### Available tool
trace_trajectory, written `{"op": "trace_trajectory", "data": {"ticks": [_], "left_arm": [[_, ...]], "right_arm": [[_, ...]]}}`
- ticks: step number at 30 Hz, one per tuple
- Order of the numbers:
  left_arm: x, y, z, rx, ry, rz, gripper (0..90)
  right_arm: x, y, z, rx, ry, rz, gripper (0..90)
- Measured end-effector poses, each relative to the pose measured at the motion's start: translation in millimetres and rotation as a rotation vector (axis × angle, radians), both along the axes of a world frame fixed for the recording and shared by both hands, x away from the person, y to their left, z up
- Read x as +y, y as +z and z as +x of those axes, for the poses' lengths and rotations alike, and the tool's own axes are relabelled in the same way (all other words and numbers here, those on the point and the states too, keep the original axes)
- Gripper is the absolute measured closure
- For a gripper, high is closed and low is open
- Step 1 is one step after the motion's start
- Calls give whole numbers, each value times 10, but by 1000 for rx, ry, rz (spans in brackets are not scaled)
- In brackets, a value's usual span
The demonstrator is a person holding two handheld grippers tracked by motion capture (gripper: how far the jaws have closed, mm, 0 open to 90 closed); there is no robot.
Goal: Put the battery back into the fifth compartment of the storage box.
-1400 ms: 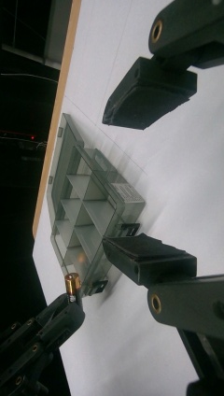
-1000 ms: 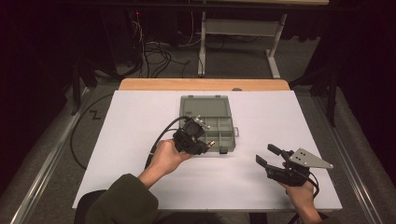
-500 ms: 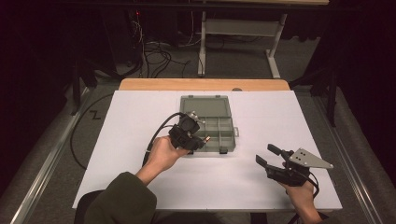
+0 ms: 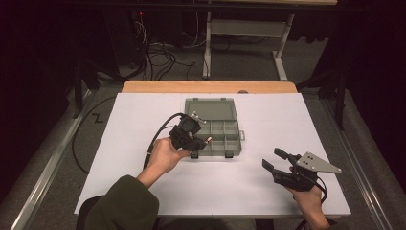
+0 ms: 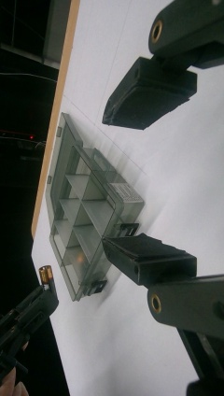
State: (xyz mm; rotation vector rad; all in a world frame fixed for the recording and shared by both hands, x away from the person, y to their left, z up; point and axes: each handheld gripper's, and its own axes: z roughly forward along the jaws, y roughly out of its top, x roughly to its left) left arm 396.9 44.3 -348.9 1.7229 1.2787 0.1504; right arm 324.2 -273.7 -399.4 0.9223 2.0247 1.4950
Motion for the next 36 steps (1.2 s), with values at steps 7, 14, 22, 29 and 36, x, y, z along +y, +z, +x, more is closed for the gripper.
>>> {"op": "trace_trajectory", "data": {"ticks": [7, 14, 22, 29, 36], "left_arm": [[63, 6, 32, -4, 16, 0, 764], [101, -15, 46, -12, 30, 14, 763], [154, -34, 90, -19, 63, 12, 763], [198, -88, 145, -8, 87, 28, 763], [260, -141, 181, 4, 113, 37, 763]], "right_arm": [[-1, -1, 3, 0, 0, -1, 368], [0, 2, 0, -3, 0, -1, 368], [-2, 1, -1, -4, 0, -1, 368], [-4, 1, 1, -2, -1, 2, 368], [0, 0, 3, -1, -1, 0, 368]]}}
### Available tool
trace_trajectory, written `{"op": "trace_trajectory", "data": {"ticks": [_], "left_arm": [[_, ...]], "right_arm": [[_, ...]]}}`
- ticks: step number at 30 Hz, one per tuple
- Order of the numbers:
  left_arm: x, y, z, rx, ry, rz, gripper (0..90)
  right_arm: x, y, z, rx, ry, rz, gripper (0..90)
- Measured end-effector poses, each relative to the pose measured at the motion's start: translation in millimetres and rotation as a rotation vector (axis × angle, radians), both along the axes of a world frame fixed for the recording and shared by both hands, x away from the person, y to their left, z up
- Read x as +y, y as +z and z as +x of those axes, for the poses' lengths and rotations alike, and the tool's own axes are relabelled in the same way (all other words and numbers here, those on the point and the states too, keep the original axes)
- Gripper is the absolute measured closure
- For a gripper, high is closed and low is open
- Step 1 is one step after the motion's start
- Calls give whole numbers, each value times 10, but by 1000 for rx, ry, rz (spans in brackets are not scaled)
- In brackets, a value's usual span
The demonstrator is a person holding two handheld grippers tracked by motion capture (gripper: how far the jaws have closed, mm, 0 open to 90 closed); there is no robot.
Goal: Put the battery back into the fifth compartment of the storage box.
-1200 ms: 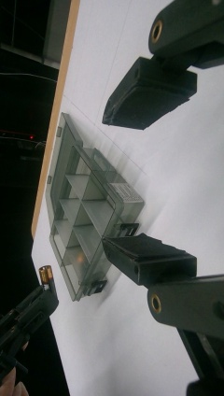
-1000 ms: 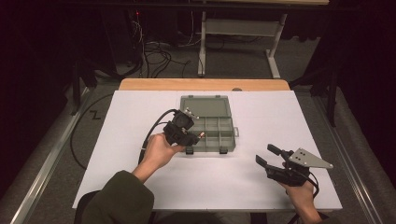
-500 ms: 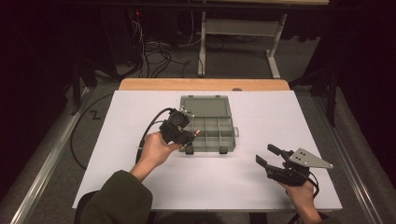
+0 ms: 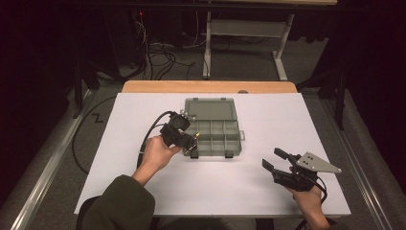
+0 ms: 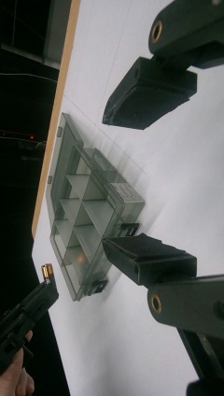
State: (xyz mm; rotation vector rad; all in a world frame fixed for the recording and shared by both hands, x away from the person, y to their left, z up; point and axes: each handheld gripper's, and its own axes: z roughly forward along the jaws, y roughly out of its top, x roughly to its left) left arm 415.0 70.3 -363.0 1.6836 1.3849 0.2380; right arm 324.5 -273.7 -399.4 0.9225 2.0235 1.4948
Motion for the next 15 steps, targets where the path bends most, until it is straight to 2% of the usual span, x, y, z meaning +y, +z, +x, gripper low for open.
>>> {"op": "trace_trajectory", "data": {"ticks": [3, 15], "left_arm": [[14, -48, 17, -4, 13, 36, 763], [5, -145, 67, 18, 29, 61, 763]], "right_arm": [[0, 0, 0, 0, -1, 1, 368], [-1, 1, -2, -2, 0, 1, 368]]}}
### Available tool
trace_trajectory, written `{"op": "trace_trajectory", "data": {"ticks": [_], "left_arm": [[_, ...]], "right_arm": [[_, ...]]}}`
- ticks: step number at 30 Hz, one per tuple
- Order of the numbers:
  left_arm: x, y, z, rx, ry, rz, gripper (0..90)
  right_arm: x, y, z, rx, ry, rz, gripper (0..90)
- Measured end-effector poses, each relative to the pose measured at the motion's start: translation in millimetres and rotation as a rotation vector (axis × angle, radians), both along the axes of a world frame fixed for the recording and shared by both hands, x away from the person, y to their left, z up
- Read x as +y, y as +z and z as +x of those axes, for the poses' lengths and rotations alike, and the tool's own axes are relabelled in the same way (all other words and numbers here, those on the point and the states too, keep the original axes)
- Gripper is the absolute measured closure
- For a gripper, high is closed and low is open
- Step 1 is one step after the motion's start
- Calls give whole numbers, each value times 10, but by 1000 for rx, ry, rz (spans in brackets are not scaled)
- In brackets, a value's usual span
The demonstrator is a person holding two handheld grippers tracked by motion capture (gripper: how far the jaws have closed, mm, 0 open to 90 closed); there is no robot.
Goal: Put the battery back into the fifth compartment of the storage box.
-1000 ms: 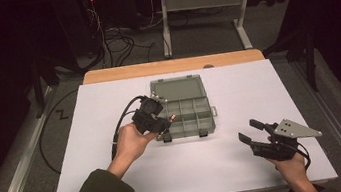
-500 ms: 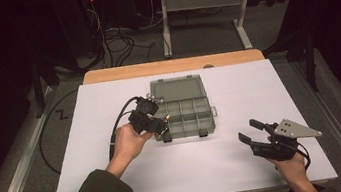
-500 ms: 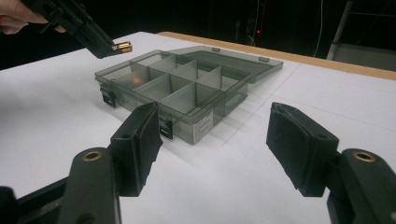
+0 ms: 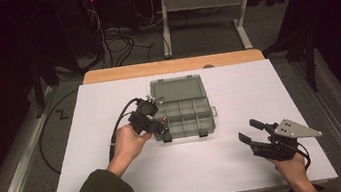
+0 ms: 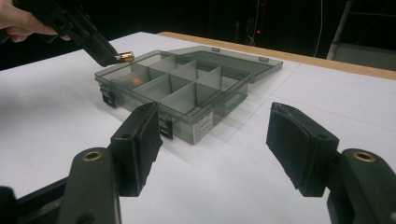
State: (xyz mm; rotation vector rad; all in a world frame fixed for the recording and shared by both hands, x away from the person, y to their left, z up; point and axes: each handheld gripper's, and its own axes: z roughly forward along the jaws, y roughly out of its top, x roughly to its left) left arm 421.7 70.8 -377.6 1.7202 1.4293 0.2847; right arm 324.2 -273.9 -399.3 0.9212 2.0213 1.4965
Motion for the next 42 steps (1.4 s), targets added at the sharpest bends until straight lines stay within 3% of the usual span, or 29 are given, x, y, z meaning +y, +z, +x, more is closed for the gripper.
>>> {"op": "trace_trajectory", "data": {"ticks": [13, 19, 23, 29, 42], "left_arm": [[-19, -87, 45, 28, 16, 29, 762], [-15, -96, 57, 34, 16, 22, 761], [-2, -50, 48, 20, 22, -12, 711], [6, -23, 28, 8, 10, -23, 632], [114, 52, -39, -40, 35, -94, 498]], "right_arm": [[-1, 2, -2, -1, 1, 3, 368], [0, 0, 0, 2, 1, 0, 368], [0, 0, 1, -1, 2, 1, 368], [-3, -6, 12, 5, -4, 1, 367], [23, -21, 37, 16, -11, -8, 365]]}}
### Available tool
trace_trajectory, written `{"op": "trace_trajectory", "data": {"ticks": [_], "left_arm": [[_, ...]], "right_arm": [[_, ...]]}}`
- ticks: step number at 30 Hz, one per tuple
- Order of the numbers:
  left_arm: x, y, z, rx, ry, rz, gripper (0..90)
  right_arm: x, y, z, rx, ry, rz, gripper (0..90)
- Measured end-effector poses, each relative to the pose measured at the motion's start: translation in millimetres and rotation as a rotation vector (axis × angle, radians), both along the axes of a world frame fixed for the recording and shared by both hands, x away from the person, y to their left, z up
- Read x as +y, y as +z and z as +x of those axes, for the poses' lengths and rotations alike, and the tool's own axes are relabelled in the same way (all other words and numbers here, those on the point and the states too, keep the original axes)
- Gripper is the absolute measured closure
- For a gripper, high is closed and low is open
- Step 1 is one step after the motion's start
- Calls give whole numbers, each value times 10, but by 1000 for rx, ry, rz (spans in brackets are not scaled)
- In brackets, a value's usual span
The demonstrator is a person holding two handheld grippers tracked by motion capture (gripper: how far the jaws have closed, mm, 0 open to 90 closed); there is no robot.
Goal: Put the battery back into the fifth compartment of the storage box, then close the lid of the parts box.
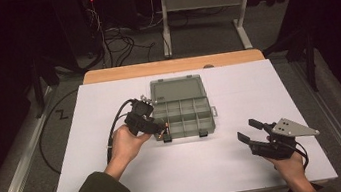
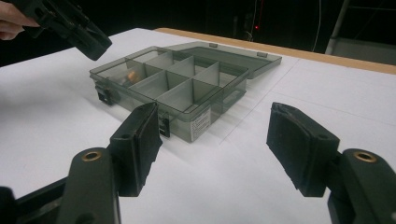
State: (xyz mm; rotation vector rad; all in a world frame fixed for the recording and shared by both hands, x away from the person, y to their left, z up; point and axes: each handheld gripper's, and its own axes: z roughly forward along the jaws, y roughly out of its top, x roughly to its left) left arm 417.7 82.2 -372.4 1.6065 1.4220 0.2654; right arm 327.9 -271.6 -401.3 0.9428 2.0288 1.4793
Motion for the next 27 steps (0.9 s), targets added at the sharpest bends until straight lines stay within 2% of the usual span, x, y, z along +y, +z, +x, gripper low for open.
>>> {"op": "trace_trajectory", "data": {"ticks": [13, 21, 27], "left_arm": [[7, 37, -37, -25, -7, -16, 463], [39, 84, -67, -44, 8, -33, 462], [126, 91, -71, -64, 44, -68, 461]], "right_arm": [[3, -2, 22, 0, -9, -4, 364], [5, -4, 45, 7, -14, 2, 364], [55, 7, 95, 29, -7, 21, 363]]}}
